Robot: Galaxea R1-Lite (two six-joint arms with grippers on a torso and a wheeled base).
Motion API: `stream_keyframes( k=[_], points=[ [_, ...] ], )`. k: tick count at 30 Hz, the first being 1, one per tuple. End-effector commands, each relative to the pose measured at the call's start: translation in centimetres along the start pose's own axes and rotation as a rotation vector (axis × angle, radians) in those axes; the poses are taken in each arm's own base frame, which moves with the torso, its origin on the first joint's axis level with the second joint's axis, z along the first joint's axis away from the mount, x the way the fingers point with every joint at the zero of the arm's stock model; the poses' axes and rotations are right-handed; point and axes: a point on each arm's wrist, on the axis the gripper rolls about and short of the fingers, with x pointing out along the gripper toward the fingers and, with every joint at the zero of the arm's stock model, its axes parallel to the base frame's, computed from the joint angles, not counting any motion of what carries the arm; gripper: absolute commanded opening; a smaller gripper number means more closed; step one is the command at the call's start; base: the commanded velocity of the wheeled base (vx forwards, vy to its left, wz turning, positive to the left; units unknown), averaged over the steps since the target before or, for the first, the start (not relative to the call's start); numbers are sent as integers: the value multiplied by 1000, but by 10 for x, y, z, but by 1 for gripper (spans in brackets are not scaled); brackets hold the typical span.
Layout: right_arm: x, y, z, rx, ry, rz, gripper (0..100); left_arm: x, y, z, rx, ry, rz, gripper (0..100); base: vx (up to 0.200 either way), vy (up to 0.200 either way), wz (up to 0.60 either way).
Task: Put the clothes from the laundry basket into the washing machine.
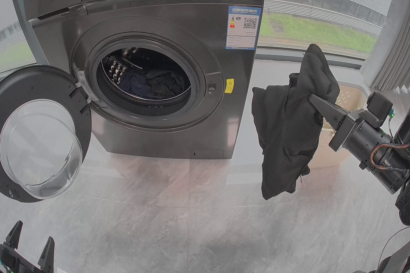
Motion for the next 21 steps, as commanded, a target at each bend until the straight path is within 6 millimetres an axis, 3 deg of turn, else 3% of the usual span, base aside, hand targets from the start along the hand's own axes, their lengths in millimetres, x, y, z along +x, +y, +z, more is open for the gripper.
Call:
stream_keyframes(
  k=[1, 18, 21],
  points=[
    [1, 0, 0, 0, 0, 1, 0, 0, 0, -5, 0, 2, 2, 100, 0, 0, 0],
    [-15, 2, 7, -47, -17, 10, 0, 0, 0, -5, 18, 3, 2, 100, 0, 0, 0],
    [-14, 4, 8, -105, -21, 21, 0, 0, 0, -5, 18, 3, 2, 100, -200, 0, 0]
  ],
)
